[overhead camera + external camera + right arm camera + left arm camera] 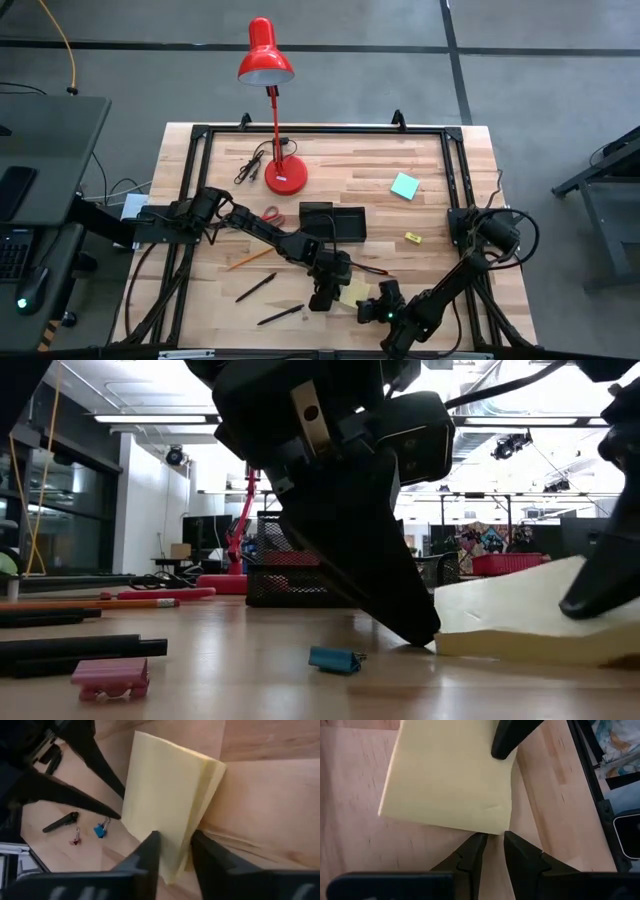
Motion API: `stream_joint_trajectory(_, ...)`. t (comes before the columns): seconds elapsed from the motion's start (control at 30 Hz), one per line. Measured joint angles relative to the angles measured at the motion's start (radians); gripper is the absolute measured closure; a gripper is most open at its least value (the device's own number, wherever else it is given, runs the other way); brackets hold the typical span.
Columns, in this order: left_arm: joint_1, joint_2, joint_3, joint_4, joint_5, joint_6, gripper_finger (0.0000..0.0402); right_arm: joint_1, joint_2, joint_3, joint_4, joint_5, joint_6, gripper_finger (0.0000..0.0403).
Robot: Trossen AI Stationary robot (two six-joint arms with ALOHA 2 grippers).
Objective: Pick and place office supplies into organizer
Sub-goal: Put the yellow sticky notes into the black desk organizer
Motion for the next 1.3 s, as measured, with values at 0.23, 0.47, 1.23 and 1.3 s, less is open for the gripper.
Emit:
stream_joint_trajectory(0.23, 0.000, 0.000, 0.000, 0.004, 0.004, -0.009, 0.0328, 0.003, 0.001, 0.001, 0.033, -0.009, -0.023, 0.0396)
stream_joint_trajectory(0.47, 0.001, 0.000, 0.000, 0.000, 0.103, -0.011, 0.0328, 0.016, 0.004, 0.023, -0.036, 0.006, -0.002, 0.0399)
stream_joint_trajectory(1.23, -0.002, -0.305, -0.001, -0.082, 0.034, -0.024, 0.0327, 0.031, -0.069, 0.213, -0.494, 0.067, 0.010, 0.0402)
stream_joint_trajectory(1.3, -0.002, -0.352, -0.028, -0.011, -0.008, -0.046, 0.0327, 0.027, -0.096, 0.213, -0.540, 0.067, 0.011, 0.0402)
